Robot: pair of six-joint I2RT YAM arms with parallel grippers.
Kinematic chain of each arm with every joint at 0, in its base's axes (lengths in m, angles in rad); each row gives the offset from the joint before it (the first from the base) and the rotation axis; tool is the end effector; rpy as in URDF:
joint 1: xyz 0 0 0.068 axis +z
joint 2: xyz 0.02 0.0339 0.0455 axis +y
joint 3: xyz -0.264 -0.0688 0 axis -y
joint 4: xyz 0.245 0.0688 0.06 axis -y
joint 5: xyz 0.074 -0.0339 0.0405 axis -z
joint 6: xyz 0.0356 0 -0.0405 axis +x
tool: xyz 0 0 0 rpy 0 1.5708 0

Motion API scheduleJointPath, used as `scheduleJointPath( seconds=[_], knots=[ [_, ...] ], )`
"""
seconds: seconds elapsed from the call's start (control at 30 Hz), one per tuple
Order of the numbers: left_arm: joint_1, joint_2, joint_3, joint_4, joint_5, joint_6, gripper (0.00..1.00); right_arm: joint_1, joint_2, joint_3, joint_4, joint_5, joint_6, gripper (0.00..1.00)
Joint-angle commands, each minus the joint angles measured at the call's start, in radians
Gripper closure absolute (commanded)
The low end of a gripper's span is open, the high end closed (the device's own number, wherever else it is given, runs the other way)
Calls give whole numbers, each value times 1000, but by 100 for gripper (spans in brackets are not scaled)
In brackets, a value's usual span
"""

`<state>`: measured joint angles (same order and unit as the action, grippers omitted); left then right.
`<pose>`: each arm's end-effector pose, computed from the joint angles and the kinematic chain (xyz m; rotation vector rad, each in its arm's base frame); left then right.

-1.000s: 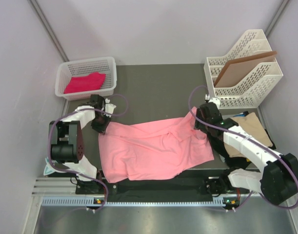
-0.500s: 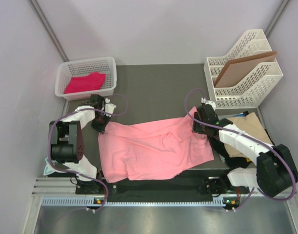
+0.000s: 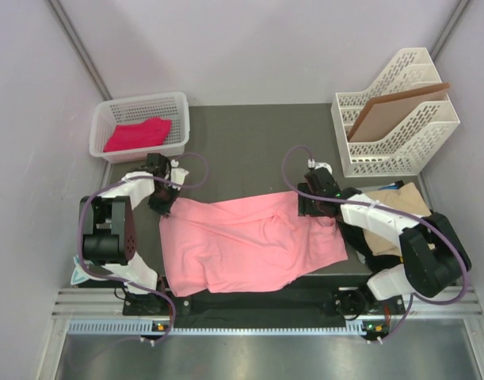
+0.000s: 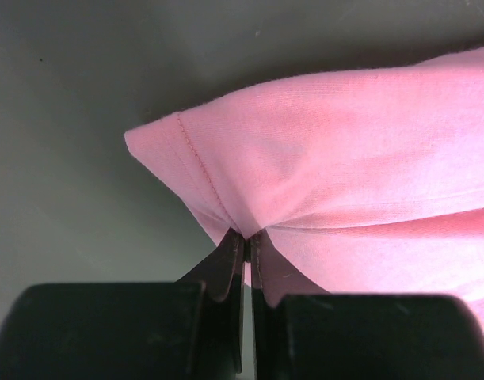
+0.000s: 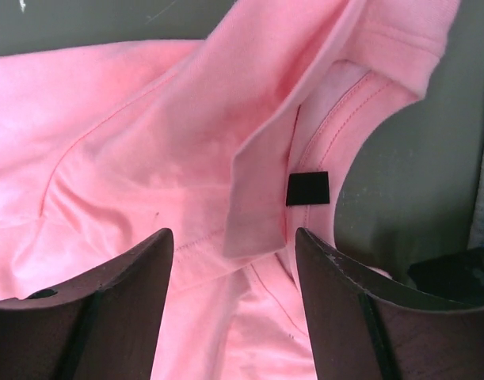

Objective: Fold and stack the t-shirts
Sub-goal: Flatten out the tshirt

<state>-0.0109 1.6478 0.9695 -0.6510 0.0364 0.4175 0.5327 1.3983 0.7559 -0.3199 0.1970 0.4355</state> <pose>0.2949 -0.0045 0.1633 0.6222 2.8301 0.0193 0.2353 0.1306 0.1855 -0.0442 2.5117 0.1473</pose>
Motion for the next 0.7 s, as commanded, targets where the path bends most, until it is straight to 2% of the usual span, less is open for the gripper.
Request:
scheduleJointPath(
  seconds=[0.0, 0.17, 0.4, 0.67],
  knots=[
    [5, -6, -3, 39, 17, 3, 100, 16, 39, 57, 42, 45, -40, 38],
    [3, -10, -18, 47, 17, 4, 100, 16, 65, 72, 36, 90, -52, 52],
    [3, -6, -31, 53, 26, 1, 99, 16, 73, 117, 5, 136, -67, 77],
    [3, -17, -37, 54, 31, 1, 99, 16, 79, 143, -16, 150, -70, 88]
  ],
)
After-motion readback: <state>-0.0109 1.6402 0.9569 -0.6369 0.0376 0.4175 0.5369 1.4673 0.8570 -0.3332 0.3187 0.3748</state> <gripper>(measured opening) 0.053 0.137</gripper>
